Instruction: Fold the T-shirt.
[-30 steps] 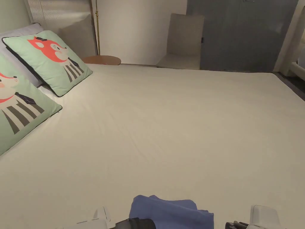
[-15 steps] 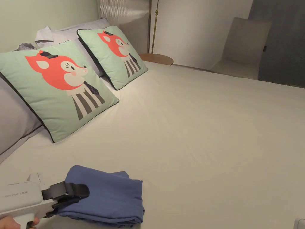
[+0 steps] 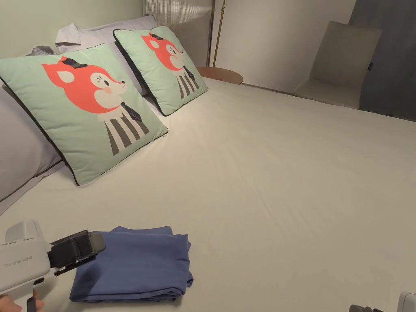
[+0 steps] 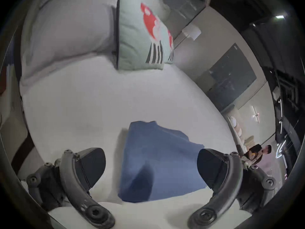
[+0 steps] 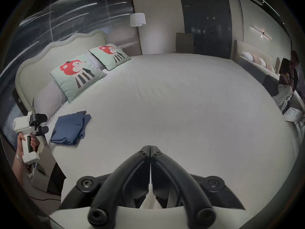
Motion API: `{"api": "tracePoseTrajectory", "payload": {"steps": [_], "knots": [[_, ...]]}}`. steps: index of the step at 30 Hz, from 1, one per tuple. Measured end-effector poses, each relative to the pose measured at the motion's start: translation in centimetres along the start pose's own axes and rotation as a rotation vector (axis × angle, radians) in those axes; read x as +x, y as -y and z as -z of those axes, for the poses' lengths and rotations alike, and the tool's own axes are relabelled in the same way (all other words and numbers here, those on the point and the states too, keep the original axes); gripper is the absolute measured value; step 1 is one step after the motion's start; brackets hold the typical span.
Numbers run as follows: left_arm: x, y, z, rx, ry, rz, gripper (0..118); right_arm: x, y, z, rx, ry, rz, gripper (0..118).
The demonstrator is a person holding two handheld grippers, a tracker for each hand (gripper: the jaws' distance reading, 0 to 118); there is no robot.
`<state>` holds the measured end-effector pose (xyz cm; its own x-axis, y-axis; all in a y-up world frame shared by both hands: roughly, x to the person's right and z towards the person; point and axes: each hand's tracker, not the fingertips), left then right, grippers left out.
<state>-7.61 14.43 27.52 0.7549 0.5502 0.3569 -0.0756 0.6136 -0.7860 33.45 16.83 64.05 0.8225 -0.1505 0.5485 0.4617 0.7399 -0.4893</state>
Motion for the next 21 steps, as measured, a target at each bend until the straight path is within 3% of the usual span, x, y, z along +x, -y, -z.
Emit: {"api": "tracePoseTrajectory", "payload": {"steps": [3,4,5,6,7,8,12,16,21], "knots": [[3.3,1.1,-2.4,-0.002,0.068,0.109,106,0.5,0.3,-0.5,0.017,-0.001,0.018,0],[4.8,1.7,-3.0,-0.003,0.082,0.152,93,0.8,0.4,-0.7,0.022,-0.004,0.023,0],[6.2,2.6,-3.7,0.008,0.084,0.194,71,1.0,0.6,-1.0,0.029,-0.005,0.03,0],[7.5,3.2,-3.8,0.001,0.071,0.23,38,1.2,0.8,-1.3,0.035,-0.004,0.033,0],[9.2,4.1,-3.7,-0.021,0.028,0.263,15,1.5,1.0,-1.6,0.041,-0.002,0.036,0],[10.8,5.1,-3.4,-0.035,0.002,0.285,4,1.9,1.2,-2.0,0.048,0.001,0.042,0],[15.2,9.3,-1.0,-0.132,0.066,0.376,0,3.5,1.9,-3.5,0.085,0.038,0.054,0],[20.9,13.8,1.0,-0.154,0.124,0.43,0,5.9,2.7,-6.0,0.166,0.138,0.046,0],[28.9,16.8,0.5,0.068,0.142,0.587,0,8.5,2.4,-9.3,0.307,0.286,0.009,0]]}}
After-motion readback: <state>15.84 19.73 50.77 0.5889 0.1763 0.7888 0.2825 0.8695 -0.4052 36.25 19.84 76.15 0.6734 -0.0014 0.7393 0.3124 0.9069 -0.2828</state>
